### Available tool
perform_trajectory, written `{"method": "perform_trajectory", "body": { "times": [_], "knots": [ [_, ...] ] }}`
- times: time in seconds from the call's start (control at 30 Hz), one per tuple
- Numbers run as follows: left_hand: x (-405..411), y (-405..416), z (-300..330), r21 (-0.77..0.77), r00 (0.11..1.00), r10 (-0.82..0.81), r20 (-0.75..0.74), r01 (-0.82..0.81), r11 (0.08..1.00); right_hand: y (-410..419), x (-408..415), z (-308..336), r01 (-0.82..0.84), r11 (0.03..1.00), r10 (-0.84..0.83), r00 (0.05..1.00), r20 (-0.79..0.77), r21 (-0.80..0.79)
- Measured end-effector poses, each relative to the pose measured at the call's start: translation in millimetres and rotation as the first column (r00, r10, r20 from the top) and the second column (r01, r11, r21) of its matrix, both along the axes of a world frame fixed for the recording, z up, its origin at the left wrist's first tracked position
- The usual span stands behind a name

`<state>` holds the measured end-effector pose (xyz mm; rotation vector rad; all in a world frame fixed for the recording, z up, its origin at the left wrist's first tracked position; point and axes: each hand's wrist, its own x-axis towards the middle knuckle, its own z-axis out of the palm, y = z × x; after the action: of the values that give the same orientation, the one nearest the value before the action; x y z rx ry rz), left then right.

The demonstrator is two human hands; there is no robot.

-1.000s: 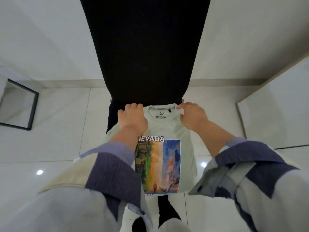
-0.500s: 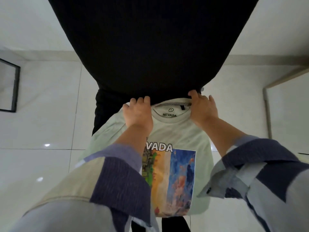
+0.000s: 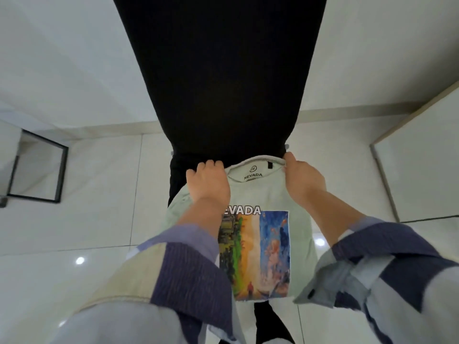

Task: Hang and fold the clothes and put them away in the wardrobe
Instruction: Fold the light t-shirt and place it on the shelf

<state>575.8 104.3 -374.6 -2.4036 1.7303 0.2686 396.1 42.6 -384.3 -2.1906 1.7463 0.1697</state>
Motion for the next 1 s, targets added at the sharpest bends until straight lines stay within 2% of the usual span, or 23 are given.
{"method": "perform_trajectory", "body": {
  "times": [0.17,0.3,0.43,0.6,0.63,0.7,0.8,0.9,1.0],
  "knots": [
    [-9,68,57,-0.018,0.997,0.014,-0.073,-0.015,1.000,71,0,55,0.084,0.994,-0.068,0.975,0.209,-0.069],
    [-14,127,94,-0.025,0.992,0.026,-0.125,-0.029,0.999,131,-9,85,0.237,0.967,-0.166,0.867,0.471,-0.096],
    [-18,180,135,-0.146,0.989,0.022,-0.143,-0.043,0.988,183,-28,130,0.315,0.943,-0.181,0.758,0.627,-0.109],
    [-42,227,182,-0.326,0.972,-0.017,-0.235,-0.062,0.943,222,-50,186,0.323,0.937,-0.156,0.727,0.668,-0.133],
    [-46,230,184,-0.336,0.965,-0.015,-0.263,-0.077,0.939,224,-51,190,0.339,0.934,-0.173,0.709,0.683,-0.115],
    [-57,260,218,-0.436,0.943,-0.020,-0.333,-0.135,0.890,253,-63,226,0.302,0.943,-0.101,0.663,0.741,-0.141],
    [-48,258,238,-0.520,0.898,-0.029,-0.438,-0.227,0.823,252,-63,248,0.305,0.942,-0.077,0.597,0.799,-0.137],
    [-44,280,281,-0.588,0.904,-0.097,-0.416,-0.186,0.787,268,-83,293,0.219,0.954,0.031,0.609,0.793,-0.205],
    [-43,298,320,-0.547,0.918,-0.160,-0.362,-0.071,0.834,280,-107,335,0.160,0.944,0.115,0.662,0.741,-0.289]
  ]
}}
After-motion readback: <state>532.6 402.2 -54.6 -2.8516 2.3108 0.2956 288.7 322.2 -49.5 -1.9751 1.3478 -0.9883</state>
